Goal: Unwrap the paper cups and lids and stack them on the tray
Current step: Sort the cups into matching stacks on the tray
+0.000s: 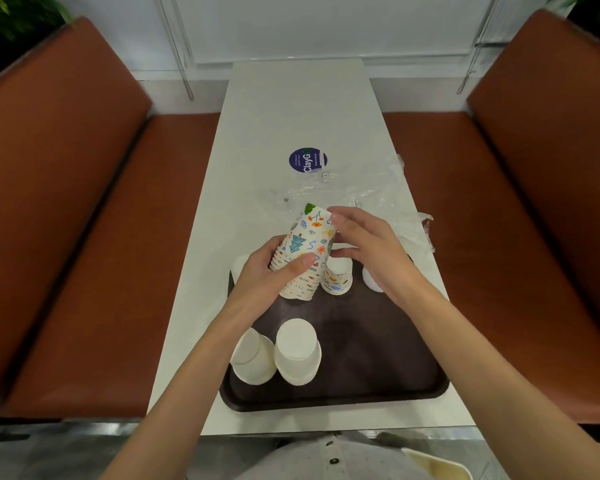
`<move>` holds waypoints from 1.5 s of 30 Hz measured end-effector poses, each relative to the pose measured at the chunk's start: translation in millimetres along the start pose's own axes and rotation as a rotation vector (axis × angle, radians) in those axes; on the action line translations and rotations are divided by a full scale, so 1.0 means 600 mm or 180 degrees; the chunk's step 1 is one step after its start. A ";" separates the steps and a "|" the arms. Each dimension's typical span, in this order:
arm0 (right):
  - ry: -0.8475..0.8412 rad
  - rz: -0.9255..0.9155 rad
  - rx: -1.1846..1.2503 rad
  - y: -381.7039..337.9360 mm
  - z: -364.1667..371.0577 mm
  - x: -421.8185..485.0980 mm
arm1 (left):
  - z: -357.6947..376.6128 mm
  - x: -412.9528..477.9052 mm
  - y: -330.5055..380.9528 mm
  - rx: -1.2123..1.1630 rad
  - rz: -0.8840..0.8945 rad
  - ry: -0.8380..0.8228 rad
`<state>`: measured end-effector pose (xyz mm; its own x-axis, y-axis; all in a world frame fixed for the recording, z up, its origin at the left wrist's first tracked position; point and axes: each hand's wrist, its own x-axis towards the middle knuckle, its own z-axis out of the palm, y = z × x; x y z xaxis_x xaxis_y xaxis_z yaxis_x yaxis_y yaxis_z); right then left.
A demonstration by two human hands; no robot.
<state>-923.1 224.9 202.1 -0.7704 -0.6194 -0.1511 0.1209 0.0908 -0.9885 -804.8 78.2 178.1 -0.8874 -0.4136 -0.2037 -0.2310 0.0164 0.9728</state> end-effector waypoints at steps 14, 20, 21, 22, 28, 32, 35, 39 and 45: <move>0.0707 -0.0248 0.0186 -0.018 -0.049 0.031 | -0.010 -0.010 -0.015 0.0125 -0.0104 0.0032; 0.1062 -0.0508 -0.1334 0.046 -0.072 0.051 | -0.031 -0.008 -0.033 -0.0066 -0.0165 0.0179; 0.0983 -0.0532 -0.1570 0.066 -0.070 0.051 | -0.032 -0.008 -0.033 -0.0095 -0.0172 0.0168; 0.0892 -0.0548 -0.1767 0.085 -0.067 0.053 | -0.032 -0.008 -0.033 -0.0109 -0.0178 0.0160; 0.0589 -0.0465 -0.2254 0.157 -0.056 0.062 | -0.031 -0.001 -0.039 -0.0066 -0.0176 0.0190; 0.0460 -0.0385 -0.2277 0.180 -0.051 0.066 | -0.029 0.001 -0.044 -0.0046 -0.0180 0.0176; 0.0396 -0.0240 -0.2461 0.193 -0.048 0.070 | -0.028 0.003 -0.047 -0.0023 -0.0204 0.0174; 0.0295 0.0044 -0.2668 0.205 -0.039 0.075 | -0.026 0.008 -0.048 -0.0008 -0.0223 0.0184; 0.0254 0.0229 -0.2796 0.176 -0.031 0.075 | -0.023 0.012 -0.048 0.0096 -0.0253 0.0191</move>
<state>-956.5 221.4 90.8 -0.8247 -0.5359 -0.1805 -0.3286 0.7140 -0.6183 -799.2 62.2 149.9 -0.8405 -0.4683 -0.2724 -0.3125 0.0084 0.9499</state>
